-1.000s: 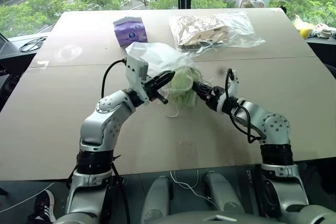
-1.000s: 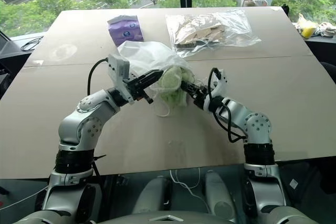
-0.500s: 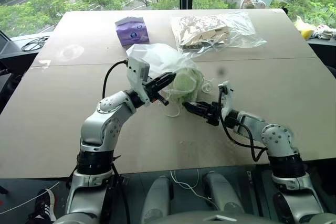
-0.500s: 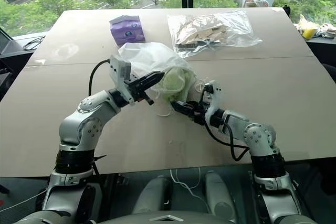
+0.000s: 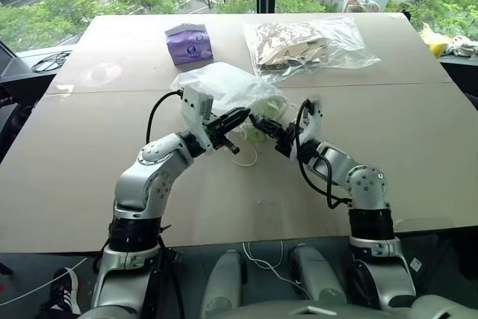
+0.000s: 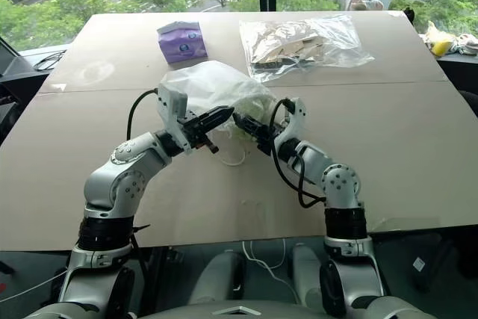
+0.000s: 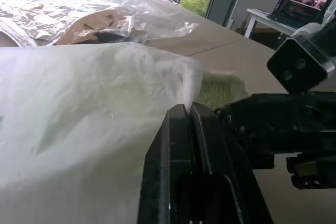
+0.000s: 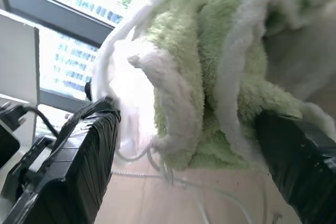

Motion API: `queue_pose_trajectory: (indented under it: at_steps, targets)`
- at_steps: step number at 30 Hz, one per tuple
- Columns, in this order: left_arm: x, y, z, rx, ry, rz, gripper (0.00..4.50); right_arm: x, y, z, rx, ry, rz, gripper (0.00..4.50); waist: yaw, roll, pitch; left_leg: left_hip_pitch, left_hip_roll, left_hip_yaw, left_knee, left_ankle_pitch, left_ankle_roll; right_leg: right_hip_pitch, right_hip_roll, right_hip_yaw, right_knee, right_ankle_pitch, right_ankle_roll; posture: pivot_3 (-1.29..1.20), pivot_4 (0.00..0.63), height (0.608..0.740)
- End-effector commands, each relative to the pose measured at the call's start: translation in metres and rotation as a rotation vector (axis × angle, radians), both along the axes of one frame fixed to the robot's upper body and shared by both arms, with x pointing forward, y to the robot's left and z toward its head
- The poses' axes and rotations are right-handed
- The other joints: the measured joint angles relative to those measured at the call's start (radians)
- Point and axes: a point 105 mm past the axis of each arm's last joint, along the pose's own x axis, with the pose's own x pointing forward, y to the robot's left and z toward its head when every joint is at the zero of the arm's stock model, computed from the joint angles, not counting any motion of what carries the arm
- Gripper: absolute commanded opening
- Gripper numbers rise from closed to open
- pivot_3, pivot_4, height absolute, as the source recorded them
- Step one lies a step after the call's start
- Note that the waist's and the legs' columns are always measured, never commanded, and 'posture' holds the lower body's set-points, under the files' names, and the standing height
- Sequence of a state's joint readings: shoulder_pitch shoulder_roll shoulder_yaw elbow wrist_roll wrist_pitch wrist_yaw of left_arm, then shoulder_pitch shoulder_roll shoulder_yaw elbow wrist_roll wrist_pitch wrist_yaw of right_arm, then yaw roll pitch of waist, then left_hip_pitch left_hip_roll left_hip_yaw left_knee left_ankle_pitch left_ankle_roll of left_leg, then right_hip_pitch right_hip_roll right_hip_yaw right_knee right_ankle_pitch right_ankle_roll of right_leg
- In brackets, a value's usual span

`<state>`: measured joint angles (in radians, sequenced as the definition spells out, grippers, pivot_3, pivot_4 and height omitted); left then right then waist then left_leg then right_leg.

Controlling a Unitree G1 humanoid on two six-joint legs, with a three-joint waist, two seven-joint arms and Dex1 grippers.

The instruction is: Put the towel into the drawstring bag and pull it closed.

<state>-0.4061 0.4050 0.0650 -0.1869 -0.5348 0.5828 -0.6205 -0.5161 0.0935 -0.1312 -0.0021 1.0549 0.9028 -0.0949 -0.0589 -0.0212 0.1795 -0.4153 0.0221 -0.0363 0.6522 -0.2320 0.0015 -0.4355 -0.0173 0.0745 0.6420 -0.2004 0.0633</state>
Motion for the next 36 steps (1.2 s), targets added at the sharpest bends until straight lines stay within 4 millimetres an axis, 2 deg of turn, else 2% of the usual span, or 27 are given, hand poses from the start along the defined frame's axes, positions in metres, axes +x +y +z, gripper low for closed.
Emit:
queue_pose_trajectory:
  at_steps: [1,4,5,7,8,10,16,18,20,21,22,24,26,29,32,33,34,35,36]
  targets:
    - [-0.007,-0.005,0.01,0.003,-0.05,-0.031,0.0,0.007,-0.006,0.0,-0.054,0.008,-0.068,3.65,0.0,0.0,0.0,0.0,0.0,0.0,0.0,0.0,0.0,0.0,0.0,0.0,0.0,0.0,0.0,0.0,0.15,0.74]
    - [-0.007,-0.005,0.01,0.002,-0.049,-0.033,0.0,0.004,-0.002,-0.001,-0.084,-0.007,-0.048,2.5,-0.001,0.0,0.0,0.0,0.0,0.0,0.0,0.0,0.0,0.0,0.0,0.0,0.0,0.0,0.0,0.0,0.15,0.74]
    - [-0.007,-0.005,0.009,0.002,-0.049,-0.034,0.0,0.003,-0.001,0.0,-0.077,-0.009,-0.043,1.85,-0.003,0.0,0.0,0.0,0.0,0.0,0.0,0.0,0.0,0.0,0.0,0.0,0.0,0.0,0.0,0.0,0.15,0.74]
    - [-0.007,-0.005,0.009,0.004,-0.049,-0.035,0.0,0.002,0.001,0.004,-0.063,-0.019,-0.036,1.01,-0.005,0.0,0.0,0.0,0.0,0.0,0.0,0.0,0.0,0.0,0.0,0.0,0.0,0.0,0.0,0.0,0.15,0.74]
    - [-0.007,-0.005,0.009,0.005,-0.049,-0.037,0.0,0.001,0.002,0.007,-0.048,-0.028,-0.029,0.41,-0.005,0.0,0.0,0.001,0.0,0.0,0.0,0.0,0.0,0.0,0.0,0.0,0.0,0.0,0.0,0.0,0.15,0.74]
    - [-0.008,-0.006,0.009,0.008,-0.05,-0.042,0.0,-0.001,0.005,0.015,-0.012,-0.047,-0.01,0.1,-0.007,0.0,0.0,0.001,0.0,0.0,0.0,0.0,0.0,0.0,0.0,0.0,0.0,0.0,0.0,0.0,0.15,0.74]
    - [-0.016,-0.015,0.016,-0.001,-0.075,-0.117,0.0,-0.025,0.021,0.059,0.173,-0.192,0.179,0.1,-0.007,0.0,0.0,0.0,0.0,0.0,0.0,0.0,0.0,0.0,0.0,0.0,0.0,0.0,0.0,0.0,0.15,0.74]
    - [-0.022,-0.02,0.02,-0.018,-0.071,-0.174,0.0,-0.023,0.019,0.067,0.225,-0.202,0.171,0.1,-0.007,0.0,0.0,0.0,0.0,-0.001,0.0,0.0,0.0,0.0,0.0,-0.001,0.0,0.0,0.0,0.0,0.15,0.74]
    - [-0.028,-0.023,0.024,-0.054,-0.05,-0.221,0.0,-0.002,0.006,0.063,0.24,-0.167,0.041,0.1,-0.007,0.0,0.0,0.0,0.0,-0.001,0.0,0.0,0.0,0.0,0.0,-0.001,0.0,0.0,0.0,0.0,0.15,0.74]
    - [-0.029,-0.023,0.027,-0.09,-0.036,-0.231,0.0,0.01,-0.003,0.054,0.23,-0.116,-0.037,0.1,-0.007,0.0,0.0,0.0,0.0,-0.001,0.0,0.0,0.0,0.0,0.0,-0.001,0.0,0.0,0.0,0.0,0.15,0.74]
    - [-0.029,-0.022,0.028,-0.108,-0.029,-0.235,0.0,0.012,-0.006,0.045,0.201,-0.098,-0.05,0.1,-0.006,0.0,0.0,0.001,0.0,0.0,0.0,0.0,0.0,0.001,0.0,-0.001,0.0,0.0,0.0,0.0,0.15,0.74]
    - [-0.029,-0.021,0.03,-0.118,-0.027,-0.236,0.0,-0.006,0.002,0.037,0.123,-0.144,0.084,0.1,-0.006,0.0,0.0,0.001,0.0,-0.001,0.0,0.0,0.0,0.001,0.0,-0.001,0.0,0.0,0.001,0.0,0.15,0.74]
    - [-0.026,-0.02,0.037,-0.162,-0.029,-0.231,0.0,-0.033,0.011,0.027,0.06,-0.176,0.25,0.1,-0.006,0.0,0.0,0.0,0.0,-0.001,0.0,0.0,0.0,0.001,0.0,-0.001,0.0,0.0,0.0,0.0,0.15,0.74]
    - [-0.029,-0.02,0.045,-0.219,-0.015,-0.273,0.0,-0.019,-0.005,0.022,0.055,-0.161,0.151,0.1,-0.011,0.0,0.0,0.0,0.0,-0.001,-0.001,0.0,0.0,0.0,0.0,-0.001,0.0,0.0,0.0,0.0,0.15,0.74]
    - [-0.032,-0.021,0.044,-0.216,0.011,-0.308,0.0,-0.053,0.011,0.032,0.021,-0.263,0.371,0.1,-0.01,0.0,0.0,0.001,0.0,-0.001,0.0,0.0,0.0,0.0,0.0,0.0,0.0,0.0,0.0,0.0,0.15,0.74]
    - [-0.033,-0.022,0.043,-0.221,0.023,-0.32,0.0,-0.039,0.006,0.038,0.037,-0.276,0.272,0.1,-0.01,0.0,0.0,0.001,0.0,-0.001,0.0,0.0,0.0,0.0,0.0,0.0,0.0,-0.001,0.001,0.0,0.15,0.74]
    - [-0.034,-0.023,0.043,-0.226,0.036,-0.333,0.0,-0.01,-0.01,0.041,0.083,-0.221,0.086,0.1,-0.012,0.0,0.0,0.001,0.0,-0.001,0.0,0.0,0.0,0.001,0.0,0.0,0.0,-0.002,0.003,0.0,0.15,0.74]
    - [-0.035,-0.023,0.043,-0.229,0.044,-0.343,0.0,0.008,-0.022,0.039,0.12,-0.164,-0.042,0.1,-0.014,0.0,0.0,0.001,0.0,-0.001,0.0,0.0,0.0,0.001,0.001,0.0,0.0,-0.002,0.003,0.0,0.15,0.74]
    - [-0.036,-0.023,0.042,-0.233,0.056,-0.354,0.0,0.016,-0.028,0.038,0.137,-0.142,-0.086,0.1,-0.013,0.0,0.0,0.002,0.001,0.0,0.0,0.0,0.0,0.0,0.001,0.0,0.001,-0.001,0.002,0.0,0.15,0.74]
